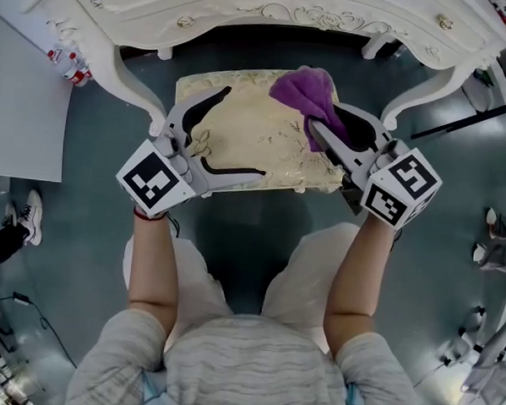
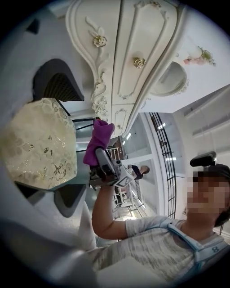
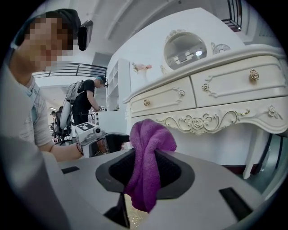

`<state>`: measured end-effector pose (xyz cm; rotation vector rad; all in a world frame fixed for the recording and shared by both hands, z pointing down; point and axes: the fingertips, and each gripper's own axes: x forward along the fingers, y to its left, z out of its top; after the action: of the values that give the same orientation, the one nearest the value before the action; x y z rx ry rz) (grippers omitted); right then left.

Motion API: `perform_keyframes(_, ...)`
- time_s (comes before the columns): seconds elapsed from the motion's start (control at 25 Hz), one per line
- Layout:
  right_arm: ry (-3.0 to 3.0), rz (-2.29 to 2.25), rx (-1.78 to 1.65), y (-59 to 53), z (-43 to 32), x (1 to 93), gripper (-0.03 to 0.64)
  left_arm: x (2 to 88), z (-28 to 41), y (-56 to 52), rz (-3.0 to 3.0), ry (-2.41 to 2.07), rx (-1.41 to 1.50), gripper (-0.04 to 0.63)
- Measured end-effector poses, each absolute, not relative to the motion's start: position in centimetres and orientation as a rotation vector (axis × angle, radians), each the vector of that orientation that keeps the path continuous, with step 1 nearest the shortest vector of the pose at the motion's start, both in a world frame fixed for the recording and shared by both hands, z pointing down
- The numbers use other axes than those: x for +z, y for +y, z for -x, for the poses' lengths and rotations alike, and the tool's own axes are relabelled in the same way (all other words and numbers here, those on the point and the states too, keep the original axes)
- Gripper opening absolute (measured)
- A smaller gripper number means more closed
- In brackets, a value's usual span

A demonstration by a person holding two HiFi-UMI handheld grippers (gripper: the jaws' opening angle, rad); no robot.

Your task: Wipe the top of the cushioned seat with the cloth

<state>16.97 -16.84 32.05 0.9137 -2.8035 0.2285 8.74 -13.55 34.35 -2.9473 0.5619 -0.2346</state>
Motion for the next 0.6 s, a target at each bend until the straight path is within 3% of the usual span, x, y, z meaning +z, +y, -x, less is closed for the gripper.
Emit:
perform_keyframes(0.08,-2.808,-0.934,0.206,-17.0,-17.3,32.1,0.114,34.8,-9.1,-13.3,2.953,0.563,-0.237,0.575)
perform_keyframes(0.16,-2.829,-0.965,0.172,-16.9,-17.8,31.9,0.115,34.9,-9.2,-13.0,2.956,0.573,-0.228,0.492)
perform_keyframes(0.24,-2.866,-1.009,0.146,-16.7,-18.4,31.6,0.114,34.6,-8.7,-13.1,2.953,0.613,-0.195,0.351)
perform_keyframes(0.36,-2.908,-1.079,0.129,-16.7,-19.5,31.2,0.114,33.6,-7.7,-14.0,2.908,0.713,-0.122,0.084)
perform_keyframes(0.4,-2.912,-1.104,0.125,-16.8,-19.9,31.2,0.114,33.4,-7.5,-14.3,2.888,0.743,-0.116,0.038)
perform_keyframes(0.6,-2.909,-1.18,0.093,-17.0,-21.2,31.1,0.114,33.5,-7.5,-14.7,2.867,0.789,-0.133,0.012)
